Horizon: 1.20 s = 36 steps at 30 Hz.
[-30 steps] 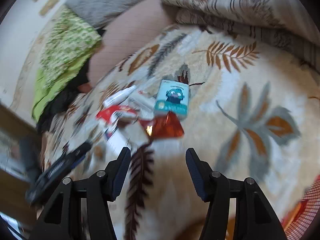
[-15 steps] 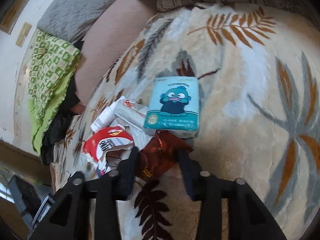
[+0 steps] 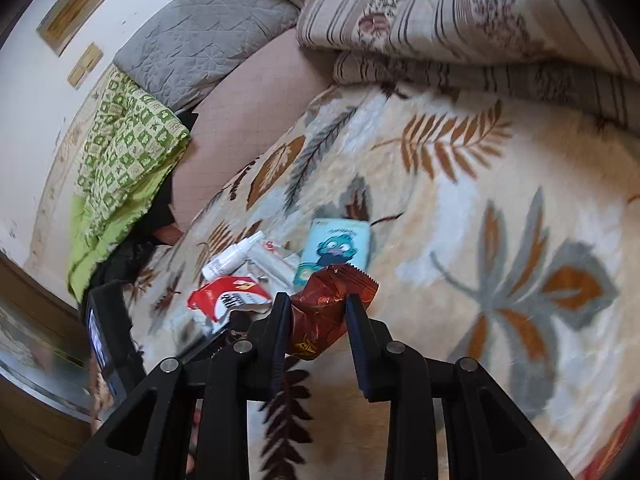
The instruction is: Collect trash
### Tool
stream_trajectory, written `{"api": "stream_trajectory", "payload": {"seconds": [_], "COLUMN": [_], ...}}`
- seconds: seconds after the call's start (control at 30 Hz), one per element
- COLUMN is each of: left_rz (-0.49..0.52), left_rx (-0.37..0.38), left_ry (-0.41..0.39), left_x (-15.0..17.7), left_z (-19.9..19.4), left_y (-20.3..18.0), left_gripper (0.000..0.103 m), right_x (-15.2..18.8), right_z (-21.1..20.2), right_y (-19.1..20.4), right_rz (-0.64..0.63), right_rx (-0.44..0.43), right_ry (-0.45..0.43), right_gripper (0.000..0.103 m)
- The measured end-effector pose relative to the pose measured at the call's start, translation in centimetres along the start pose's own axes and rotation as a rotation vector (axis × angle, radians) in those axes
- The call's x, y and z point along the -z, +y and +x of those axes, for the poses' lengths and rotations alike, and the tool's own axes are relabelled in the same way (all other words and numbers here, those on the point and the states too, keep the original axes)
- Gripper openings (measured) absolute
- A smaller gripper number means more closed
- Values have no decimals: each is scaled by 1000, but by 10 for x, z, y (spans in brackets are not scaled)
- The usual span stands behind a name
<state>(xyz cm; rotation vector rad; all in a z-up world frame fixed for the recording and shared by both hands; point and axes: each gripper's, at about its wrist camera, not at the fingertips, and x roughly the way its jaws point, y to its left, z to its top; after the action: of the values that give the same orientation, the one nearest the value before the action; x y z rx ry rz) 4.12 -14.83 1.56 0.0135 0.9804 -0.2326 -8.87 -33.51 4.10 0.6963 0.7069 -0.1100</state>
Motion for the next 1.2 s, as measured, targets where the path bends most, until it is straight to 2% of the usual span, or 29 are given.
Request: {"api": "stream_trajectory", "payload": {"seconds": [0.07, 0.2, 0.3, 0.37, 0.43, 0.53, 0.57, 0.6, 0.63, 0.8, 0.87, 1.03, 1.2], "left_rz": [2, -23, -106, -102, -78, -44, -30, -30, -32, -89, -116, -85, -43], "left_rx": [-7, -21, 30, 13, -5, -34, -50, -61, -70, -48, -12, 65, 127], "left_ry": [-13, 6, 50, 49, 46, 24, 18, 14, 10, -19, -54, -165, -206], "left_x": [-1, 2, 3, 3, 2, -2, -4, -4, -4, -4, -5, -6, -4], "left_z": [-5, -17, -16, -13, -9, -1, 1, 2, 1, -15, -28, -60, -79], "left_y": [12, 44, 68, 69, 65, 61, 60, 61, 63, 74, 77, 63, 53], "left_gripper": [46, 45, 45, 46, 51, 51, 49, 42, 39, 39, 39, 39, 39], "right_x": [2, 7, 16, 24, 34, 52, 56, 59, 60, 59, 60, 63, 61], "right_z": [-3, -10, -21, -28, -34, -38, -36, -35, -35, -38, -36, -35, -34], "right_y": [-3, -10, -5, -3, -3, -3, -3, -3, -3, 1, -1, 1, -7], "right_rz": [-2, 40, 22, 6, -3, -35, -48, -63, -73, -130, -117, -129, -102], "right_rx": [-2, -30, -20, -9, 0, 23, 34, 45, 47, 68, 59, 63, 72], "right_ry": [-3, 11, 16, 24, 25, 45, 51, 58, 56, 14, 22, 27, 29], "right_gripper": [31, 31, 31, 30, 31, 30, 30, 30, 30, 30, 30, 30, 30]}}
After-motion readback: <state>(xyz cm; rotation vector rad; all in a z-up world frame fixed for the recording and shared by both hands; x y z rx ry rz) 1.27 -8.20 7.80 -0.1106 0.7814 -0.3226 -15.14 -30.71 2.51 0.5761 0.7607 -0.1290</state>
